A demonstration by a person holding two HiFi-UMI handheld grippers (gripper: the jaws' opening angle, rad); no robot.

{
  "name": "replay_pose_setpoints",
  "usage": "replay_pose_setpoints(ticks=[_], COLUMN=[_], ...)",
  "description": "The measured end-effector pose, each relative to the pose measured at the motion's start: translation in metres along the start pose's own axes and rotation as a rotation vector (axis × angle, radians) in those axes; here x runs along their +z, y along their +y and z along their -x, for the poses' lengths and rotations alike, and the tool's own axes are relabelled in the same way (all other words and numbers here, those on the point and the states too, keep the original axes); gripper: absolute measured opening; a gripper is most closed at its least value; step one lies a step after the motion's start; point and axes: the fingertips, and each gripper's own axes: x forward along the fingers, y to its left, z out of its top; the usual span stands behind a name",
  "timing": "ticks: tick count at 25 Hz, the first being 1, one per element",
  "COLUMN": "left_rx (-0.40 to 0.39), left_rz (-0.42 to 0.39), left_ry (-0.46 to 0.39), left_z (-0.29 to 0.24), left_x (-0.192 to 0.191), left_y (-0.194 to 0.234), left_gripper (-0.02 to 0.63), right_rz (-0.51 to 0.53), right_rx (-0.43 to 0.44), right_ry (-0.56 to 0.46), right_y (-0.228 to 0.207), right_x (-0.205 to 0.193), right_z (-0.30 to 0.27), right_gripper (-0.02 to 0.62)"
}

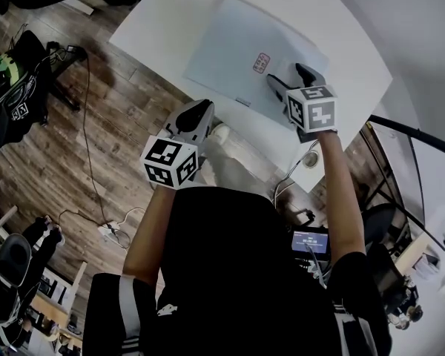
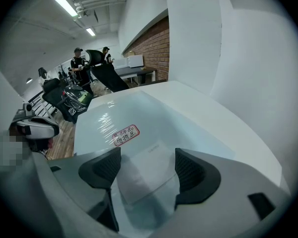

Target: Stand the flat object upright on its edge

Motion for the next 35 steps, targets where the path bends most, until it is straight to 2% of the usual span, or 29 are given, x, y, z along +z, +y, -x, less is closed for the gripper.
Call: replay_pose_setpoints(ticks=[5, 17, 25, 31, 35], left_rx=[-0.008, 0.009, -0.053, -0.055, -0.105], left_rz=[0.044, 0.191, 0.401, 0.469, 0.545], left_ry=[0.023, 0.019, -0.022, -0.062, -0.102], left_z=[0.002, 0.015, 0.018, 0.018, 0.019], left_x=[-0.011, -0.03, -0.04, -0.044, -0.049], left_y=[0.007, 0.029, 0.04, 0.045, 0.045], left_gripper=[0.07, 0.133, 0.18, 0.238, 0.302], right_rz=[0.013, 0.032, 0.07, 0.084, 0.1], right_rx=[0.008, 0.023, 0.05, 0.062, 0.075], right_ry=[-0.001, -0.011, -0.03, -0.028, -0.031], right_y=[0.009, 0.03, 0.046, 0.056, 0.064], right_x=[0.002, 0.003, 0.003, 0.002, 0.002], right_z=[-0.002, -0.004, -0.007, -0.005, -0.006], right_gripper=[0.328, 0.327, 0.327, 0.327, 0.327])
